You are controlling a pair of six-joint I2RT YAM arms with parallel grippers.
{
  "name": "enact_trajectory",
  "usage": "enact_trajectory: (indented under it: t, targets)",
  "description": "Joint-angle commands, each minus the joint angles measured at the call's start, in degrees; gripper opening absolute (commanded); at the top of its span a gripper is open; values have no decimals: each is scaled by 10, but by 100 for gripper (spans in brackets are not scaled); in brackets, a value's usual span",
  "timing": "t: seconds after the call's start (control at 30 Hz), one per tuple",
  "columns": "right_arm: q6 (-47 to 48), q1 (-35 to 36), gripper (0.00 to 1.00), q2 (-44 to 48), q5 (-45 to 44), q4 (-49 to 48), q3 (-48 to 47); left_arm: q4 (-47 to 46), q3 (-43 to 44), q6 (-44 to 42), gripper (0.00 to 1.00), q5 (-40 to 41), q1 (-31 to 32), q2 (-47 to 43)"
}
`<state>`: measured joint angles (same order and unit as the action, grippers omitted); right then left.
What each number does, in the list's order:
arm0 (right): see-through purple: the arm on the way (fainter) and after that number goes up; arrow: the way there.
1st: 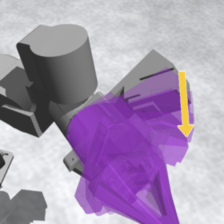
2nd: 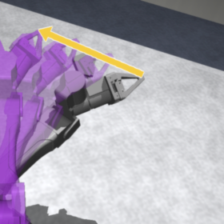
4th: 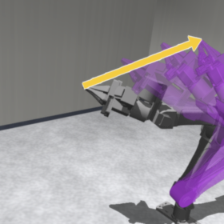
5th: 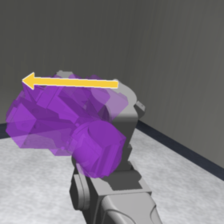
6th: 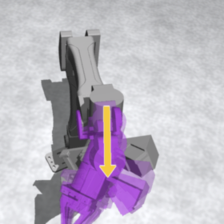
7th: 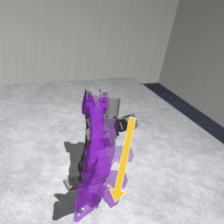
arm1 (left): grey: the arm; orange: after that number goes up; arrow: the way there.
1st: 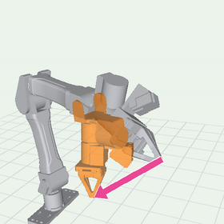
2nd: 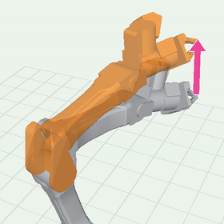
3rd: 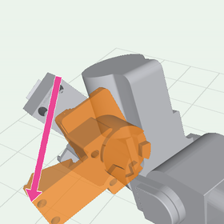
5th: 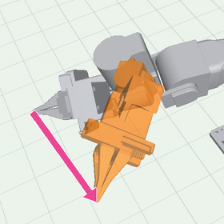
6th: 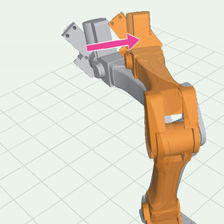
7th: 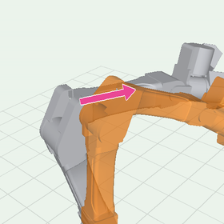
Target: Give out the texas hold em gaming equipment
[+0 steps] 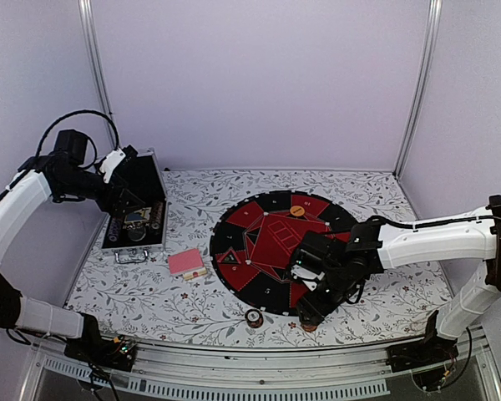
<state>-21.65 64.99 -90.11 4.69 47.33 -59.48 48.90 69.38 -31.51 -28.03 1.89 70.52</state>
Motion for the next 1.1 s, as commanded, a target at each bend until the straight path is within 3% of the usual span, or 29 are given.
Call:
enact_trajectory:
  t: [0.0, 0.5, 0.63, 1.07]
  targets:
    - [0, 5, 63, -7, -5, -8, 5, 10, 1, -7, 100, 3, 6, -7]
    - [1, 5, 59, -7, -9, 0, 9, 9, 9, -7, 100, 4, 6, -8]
    - [1, 5, 47, -4, -11, 4, 3, 10, 8, -7, 100, 5, 6, -9]
    - [4, 6, 44, 4, -14, 38, -28, 11, 7, -11, 100, 6, 6, -7]
